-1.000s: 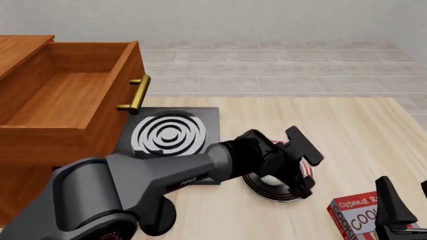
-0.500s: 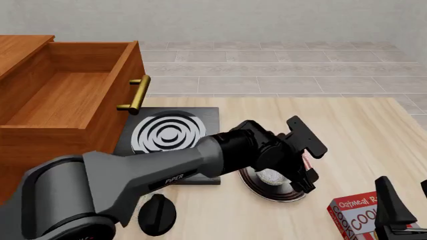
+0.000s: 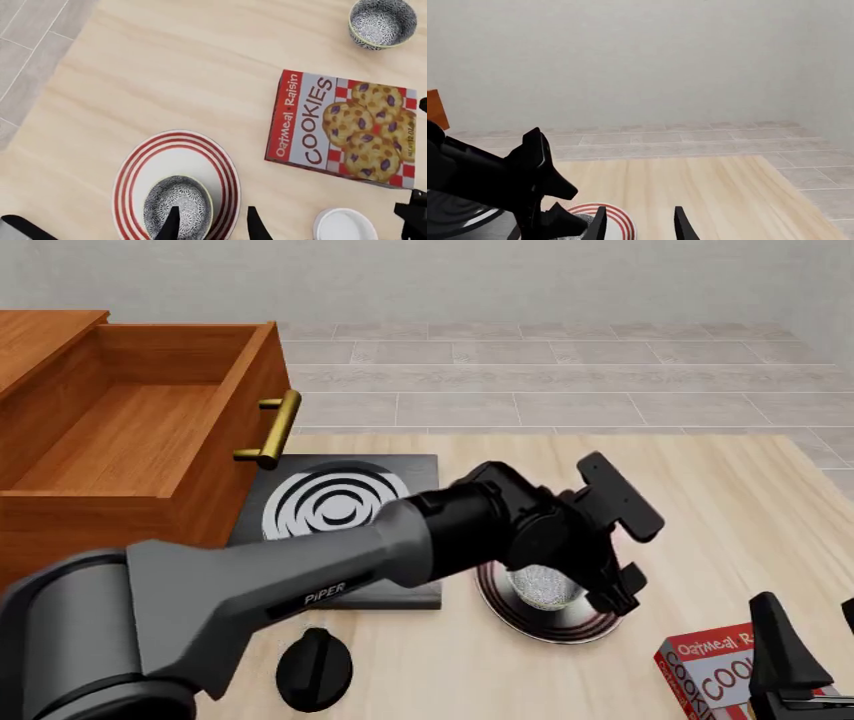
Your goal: Pick the akita bowl in the top layer of the wooden cabinet and place it on the plate.
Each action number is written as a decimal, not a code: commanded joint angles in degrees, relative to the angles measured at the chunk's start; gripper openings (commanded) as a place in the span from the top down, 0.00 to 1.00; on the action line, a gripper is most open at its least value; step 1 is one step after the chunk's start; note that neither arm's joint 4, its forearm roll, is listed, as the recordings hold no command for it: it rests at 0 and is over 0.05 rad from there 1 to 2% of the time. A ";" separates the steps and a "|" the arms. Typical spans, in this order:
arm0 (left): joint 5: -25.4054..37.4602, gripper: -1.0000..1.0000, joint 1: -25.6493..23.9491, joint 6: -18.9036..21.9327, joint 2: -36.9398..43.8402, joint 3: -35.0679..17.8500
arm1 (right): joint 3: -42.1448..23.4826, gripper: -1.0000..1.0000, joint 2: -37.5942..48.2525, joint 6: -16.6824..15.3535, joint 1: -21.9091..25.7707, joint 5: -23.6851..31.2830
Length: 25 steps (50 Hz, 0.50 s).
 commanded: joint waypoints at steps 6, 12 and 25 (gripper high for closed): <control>0.74 0.00 -0.31 0.12 -2.56 0.12 | -0.07 0.00 0.00 -0.43 0.19 -0.07; 0.51 0.00 0.00 0.34 -3.95 1.02 | -0.17 0.00 0.00 -0.66 0.30 -0.09; 0.62 0.00 1.14 0.83 -6.60 1.64 | -0.39 0.00 0.00 -1.17 0.64 -0.05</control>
